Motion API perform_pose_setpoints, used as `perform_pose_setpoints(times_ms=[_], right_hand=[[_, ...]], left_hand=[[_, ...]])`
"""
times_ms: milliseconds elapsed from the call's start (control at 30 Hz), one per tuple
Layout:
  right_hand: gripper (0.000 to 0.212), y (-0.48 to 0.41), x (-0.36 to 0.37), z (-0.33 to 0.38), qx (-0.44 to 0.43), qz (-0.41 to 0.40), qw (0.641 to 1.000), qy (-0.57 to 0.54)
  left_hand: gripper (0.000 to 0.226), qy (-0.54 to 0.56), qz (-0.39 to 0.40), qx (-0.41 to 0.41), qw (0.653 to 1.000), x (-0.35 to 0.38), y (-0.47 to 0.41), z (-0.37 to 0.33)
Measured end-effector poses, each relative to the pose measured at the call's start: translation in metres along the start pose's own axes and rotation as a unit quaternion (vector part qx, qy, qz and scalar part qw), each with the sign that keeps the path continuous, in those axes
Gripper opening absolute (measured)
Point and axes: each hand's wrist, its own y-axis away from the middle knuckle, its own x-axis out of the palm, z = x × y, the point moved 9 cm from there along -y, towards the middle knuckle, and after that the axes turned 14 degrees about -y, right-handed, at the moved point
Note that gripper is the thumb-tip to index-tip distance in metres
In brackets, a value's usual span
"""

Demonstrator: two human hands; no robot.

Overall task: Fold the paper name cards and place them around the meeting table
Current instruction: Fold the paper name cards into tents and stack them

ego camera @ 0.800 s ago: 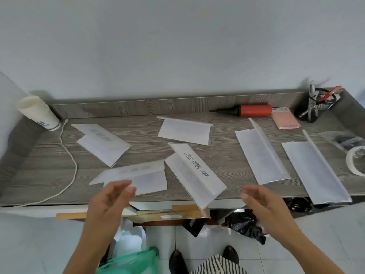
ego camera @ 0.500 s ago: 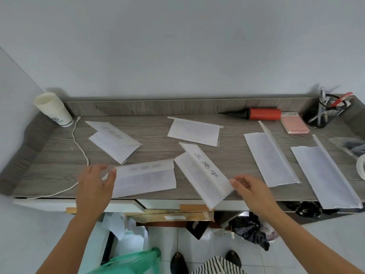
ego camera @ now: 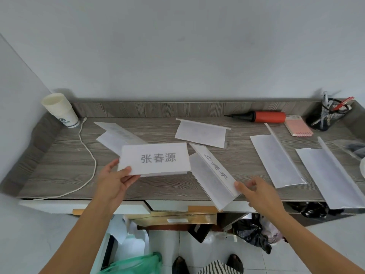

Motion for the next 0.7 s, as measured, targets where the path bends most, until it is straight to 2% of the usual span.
perform_pose_setpoints(times_ms=[67,133,200,267,367,433,500,567,700], right_hand=[[0.05,0.005,0.003,-0.01,0.04,0.006,0.996,-0.077],[0.051,0.011,0.008,-0.019,0.09,0.02,0.985,-0.147],[0.051,0.017,0.016,-0.027,0.144,0.046,0.964,-0.217],[0.047,0.025,0.028,-0.03,0.192,0.077,0.937,-0.28],[0.033,0.031,0.046,-0.029,0.231,0.102,0.874,-0.415],[0.025,0.031,0.052,-0.027,0.246,0.093,0.818,-0.512],[0.016,0.028,0.047,-0.02,0.237,0.081,0.782,-0.571],[0.01,0.022,0.027,-0.005,0.189,0.06,0.787,-0.585],[0.023,0.019,-0.039,0.046,0.005,0.009,0.856,-0.516]], left_hand=[[0.047,-0.007,0.015,0.023,1.0,0.003,0.001,-0.001],[0.035,-0.021,0.03,0.033,0.999,0.006,0.0,0.001],[0.023,-0.033,0.049,0.037,0.998,0.007,0.0,0.005],[0.022,-0.054,0.06,0.033,0.996,0.003,0.0,0.013],[0.025,-0.092,0.063,0.026,0.993,-0.005,-0.001,0.026],[0.026,-0.128,0.062,0.035,0.989,-0.009,0.0,0.03],[0.021,-0.181,0.061,0.055,0.98,-0.01,0.0,0.029],[0.016,-0.251,0.054,0.069,0.964,-0.008,0.0,0.028],[0.026,-0.41,0.076,0.108,0.902,0.008,-0.007,0.03]])
